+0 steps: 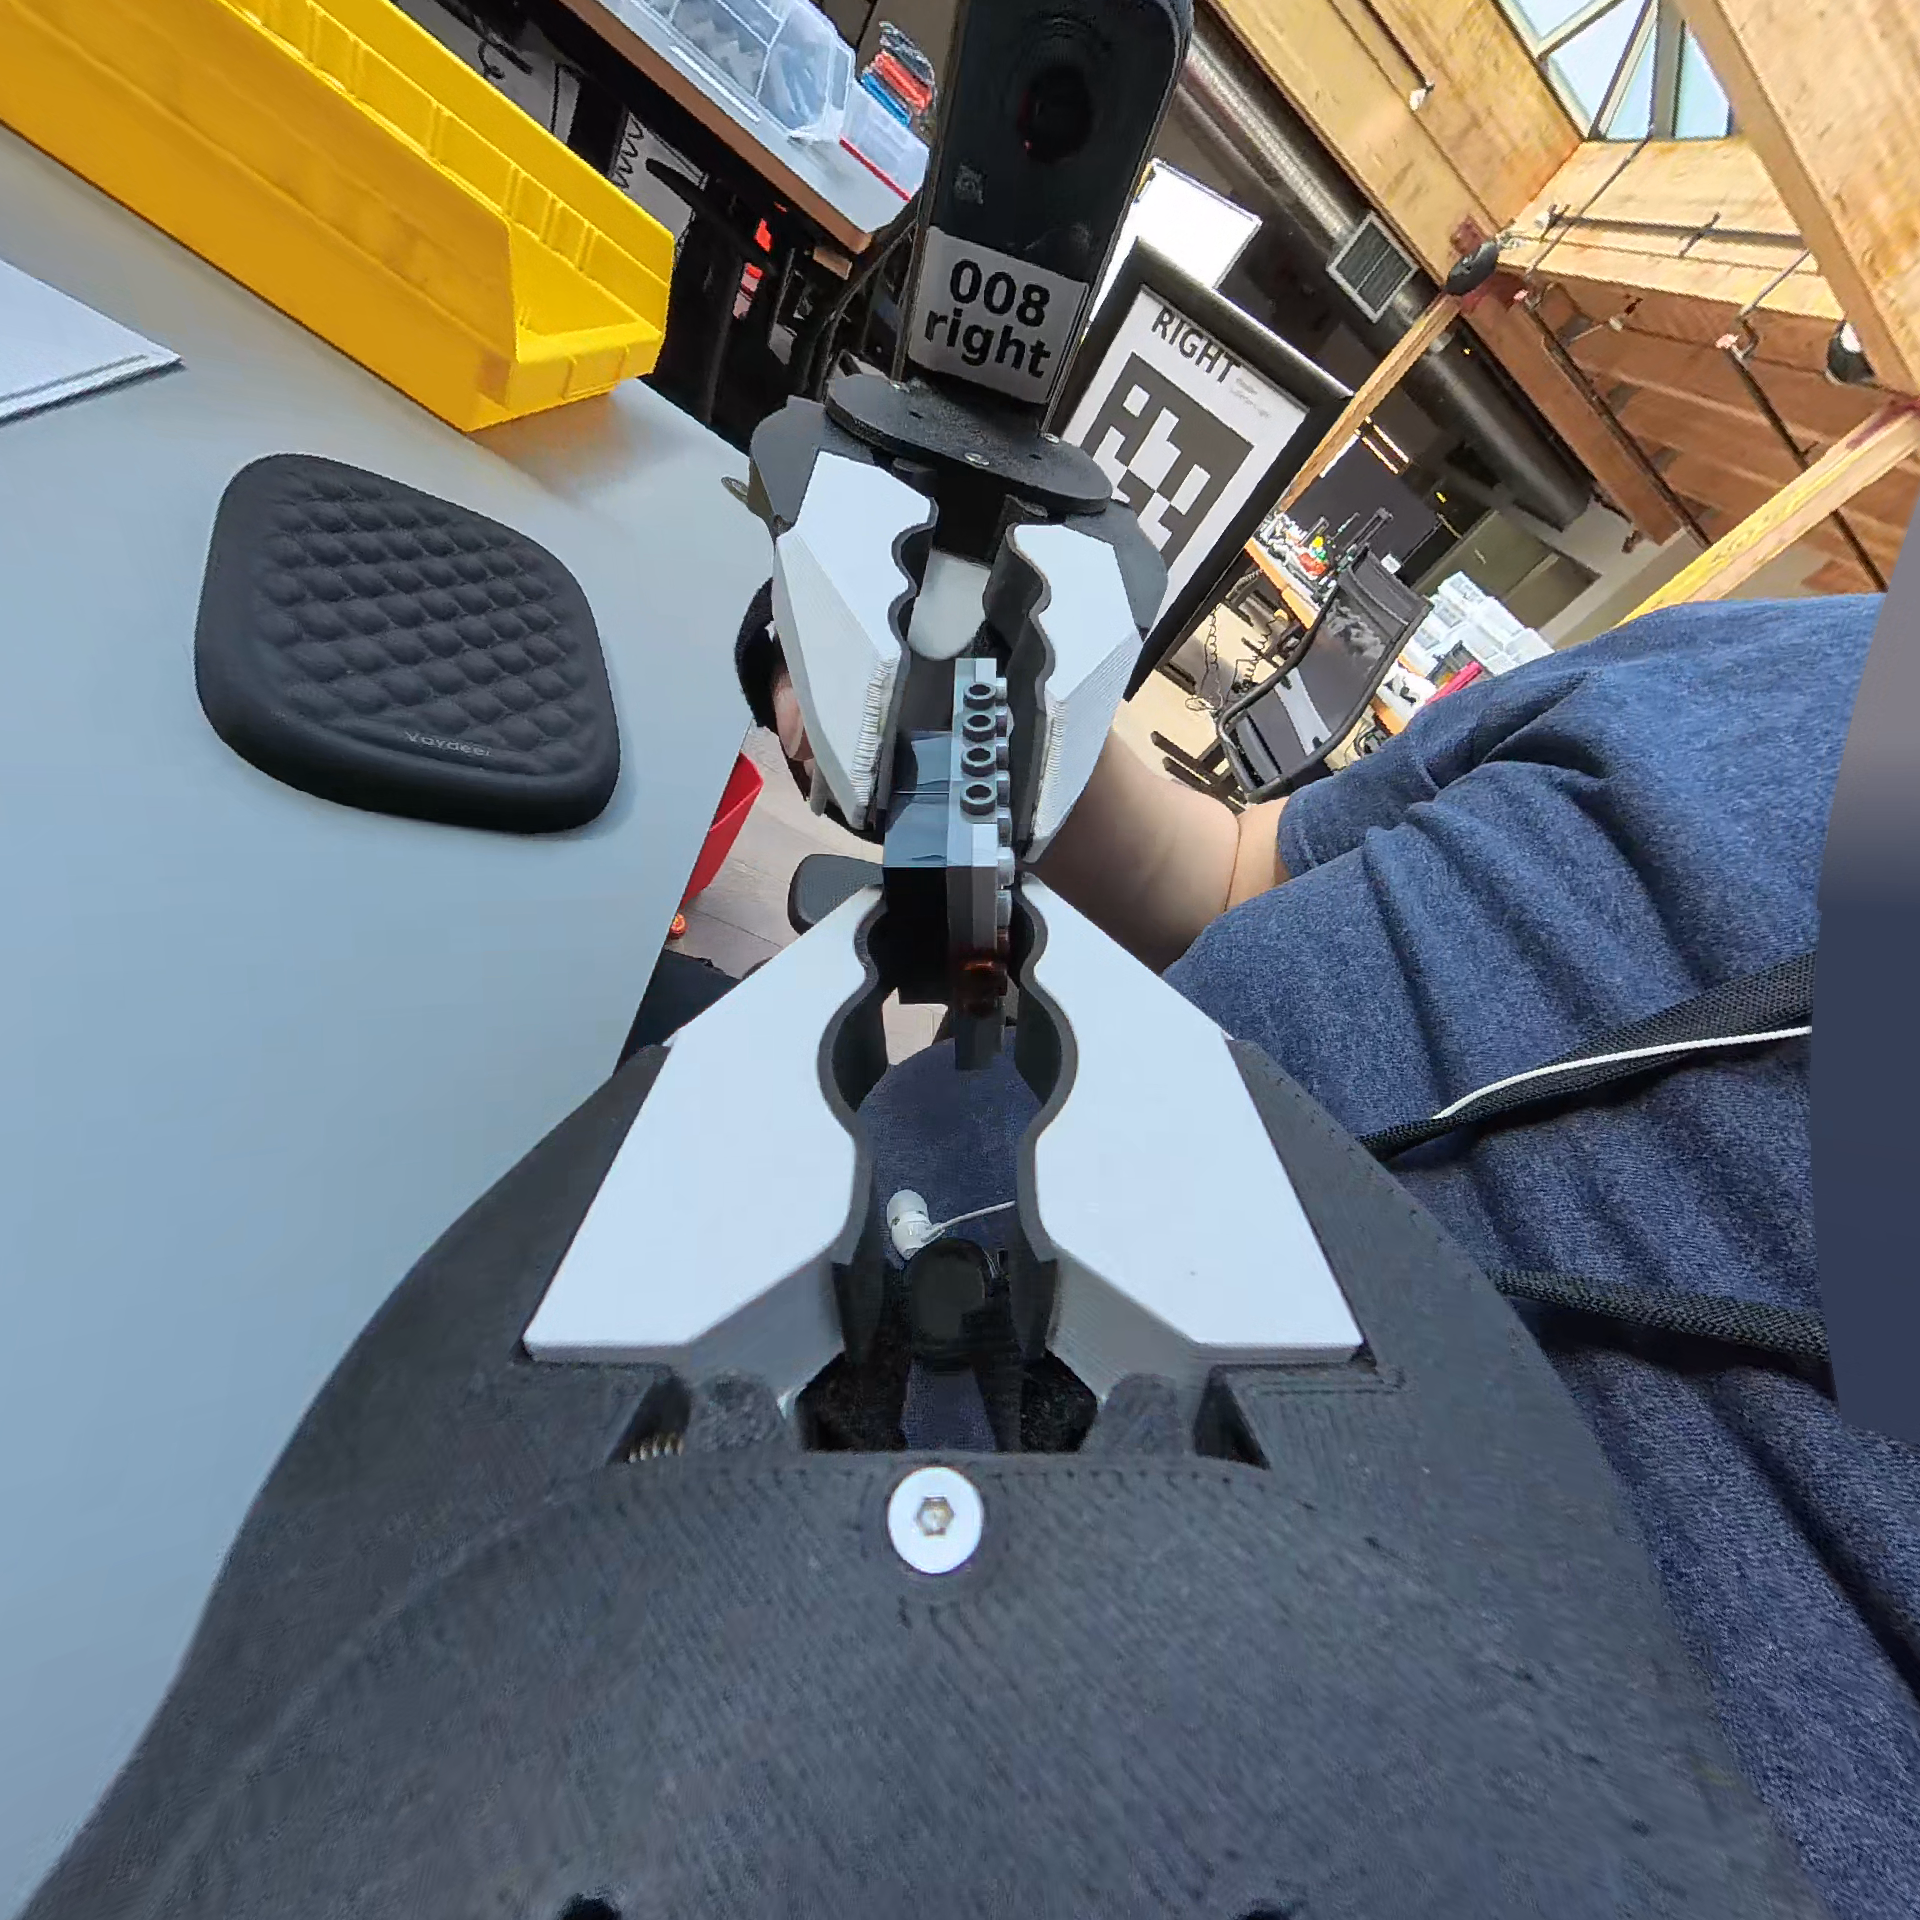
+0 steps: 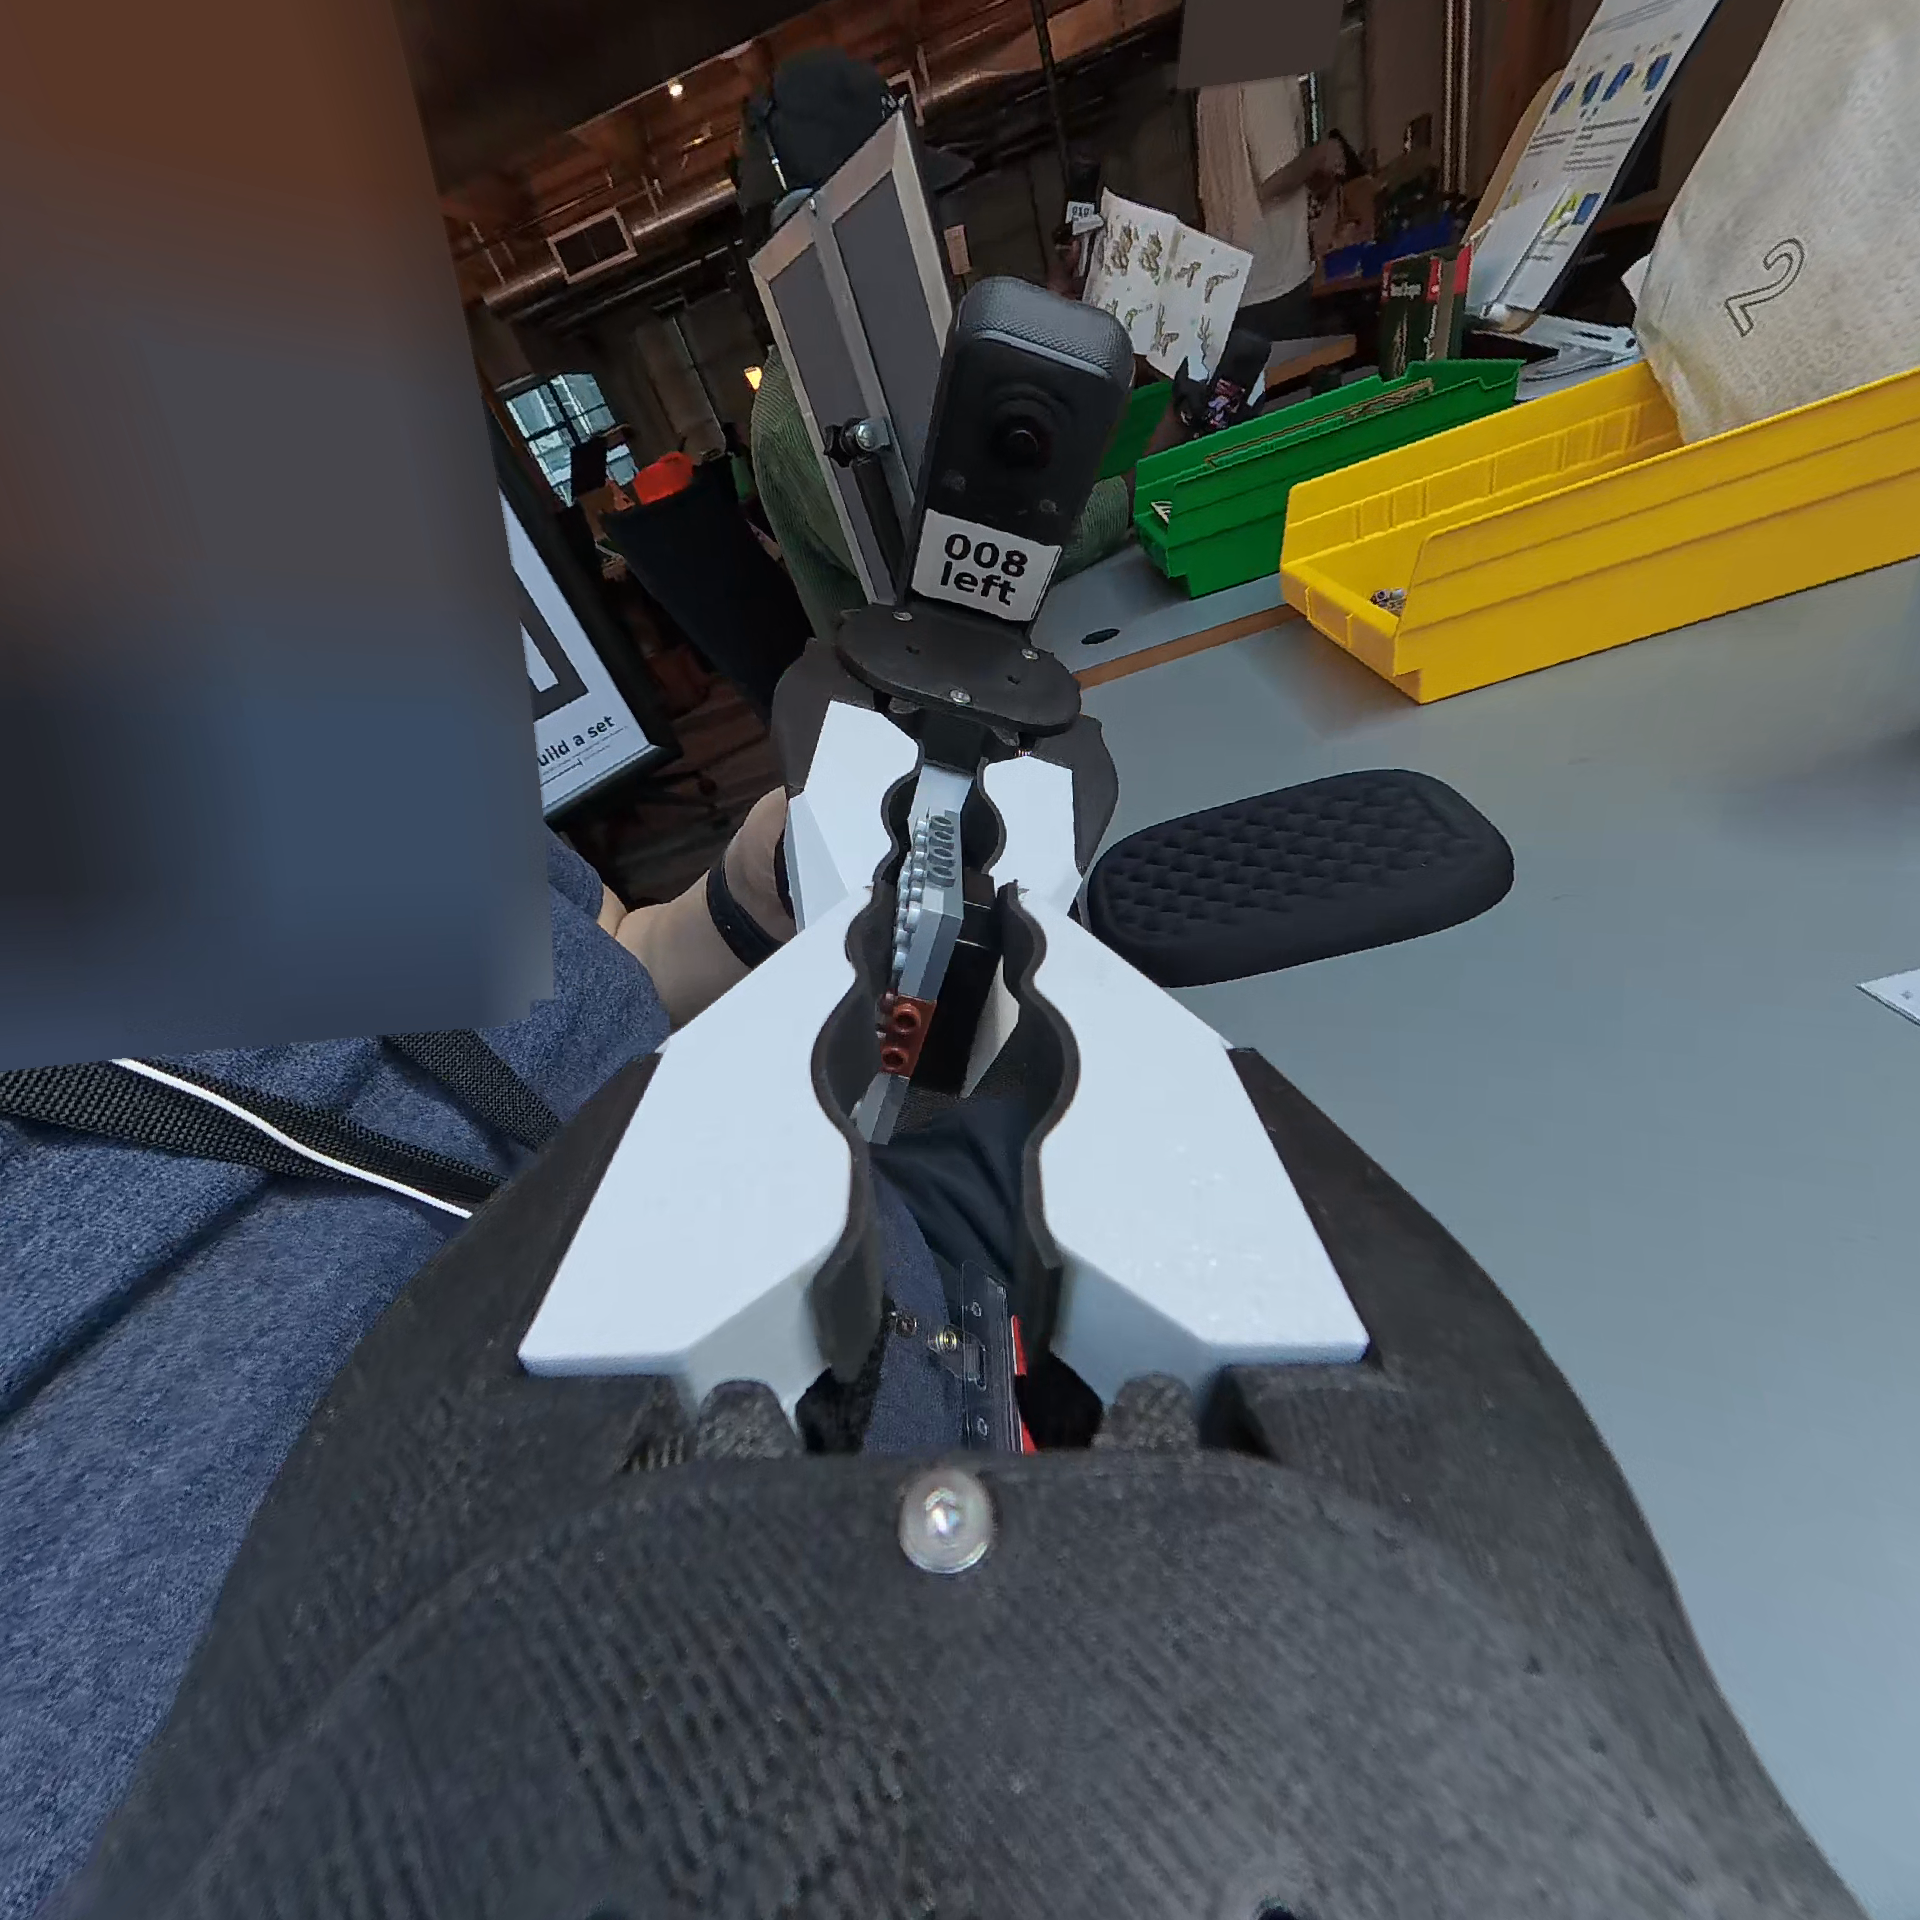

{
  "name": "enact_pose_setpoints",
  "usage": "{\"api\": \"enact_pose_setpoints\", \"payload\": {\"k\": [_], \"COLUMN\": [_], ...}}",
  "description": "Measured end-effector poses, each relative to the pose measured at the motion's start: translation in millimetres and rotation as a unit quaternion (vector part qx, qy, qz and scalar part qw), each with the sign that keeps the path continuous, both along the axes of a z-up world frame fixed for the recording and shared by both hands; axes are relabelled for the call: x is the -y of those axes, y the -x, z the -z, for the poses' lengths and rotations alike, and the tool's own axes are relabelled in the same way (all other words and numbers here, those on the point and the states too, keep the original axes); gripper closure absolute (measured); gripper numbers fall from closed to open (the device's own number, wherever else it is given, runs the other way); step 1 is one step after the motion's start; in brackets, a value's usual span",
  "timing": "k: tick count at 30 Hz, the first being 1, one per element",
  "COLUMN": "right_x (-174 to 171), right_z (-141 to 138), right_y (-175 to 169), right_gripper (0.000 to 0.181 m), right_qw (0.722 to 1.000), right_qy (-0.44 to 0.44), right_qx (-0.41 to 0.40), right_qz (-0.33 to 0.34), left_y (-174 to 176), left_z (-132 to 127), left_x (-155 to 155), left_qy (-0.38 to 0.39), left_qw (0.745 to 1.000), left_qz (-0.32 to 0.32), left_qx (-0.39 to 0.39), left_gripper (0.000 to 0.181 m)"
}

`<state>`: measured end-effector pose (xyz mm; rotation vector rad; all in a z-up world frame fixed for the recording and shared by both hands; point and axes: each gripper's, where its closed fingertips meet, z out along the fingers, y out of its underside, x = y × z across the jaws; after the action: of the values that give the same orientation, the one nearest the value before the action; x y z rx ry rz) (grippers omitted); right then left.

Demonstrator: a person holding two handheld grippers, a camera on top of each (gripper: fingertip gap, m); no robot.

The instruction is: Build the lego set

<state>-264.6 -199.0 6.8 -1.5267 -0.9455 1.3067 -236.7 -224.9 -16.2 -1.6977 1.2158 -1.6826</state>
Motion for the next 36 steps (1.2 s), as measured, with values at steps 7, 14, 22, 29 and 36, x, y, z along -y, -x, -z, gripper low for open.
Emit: {"api": "enact_pose_setpoints", "payload": {"k": [7,14,22,29,36], "right_x": [-5.2,-6.1,0.8,-11.6,-8.6], "right_z": [4.5,16.0,12.8,11.0,12.3], "right_y": [2.2,7.2,7.5,3.8,-4.1], "right_gripper": [0.160,0.168,0.172,0.142,0.162], "right_qw": [0.999,0.996,0.998,0.997,0.999], "right_qy": [0.004,0.004,0.006,-0.024,0.049], "right_qx": [0.039,0.085,0.064,0.069,0.023], "right_qz": [0.002,-0.004,-0.026,0.014,-0.006], "left_y": [0.1,-0.8,-2.0,-0.7,2.4], "left_z": [9.4,20.9,21.0,13.2,5.4], "left_x": [-4.5,-8.4,-7.1,-8.9,-16.6], "left_qy": [0.032,0.002,-0.063,-0.010,-0.019], "left_qw": [0.999,0.998,0.994,0.999,0.999], "left_qz": [-0.003,-0.018,-0.026,-0.016,-0.040], "left_qx": [-0.022,-0.067,-0.086,-0.047,-0.018], "left_gripper": [0.164,0.163,0.163,0.163,0.164]}}
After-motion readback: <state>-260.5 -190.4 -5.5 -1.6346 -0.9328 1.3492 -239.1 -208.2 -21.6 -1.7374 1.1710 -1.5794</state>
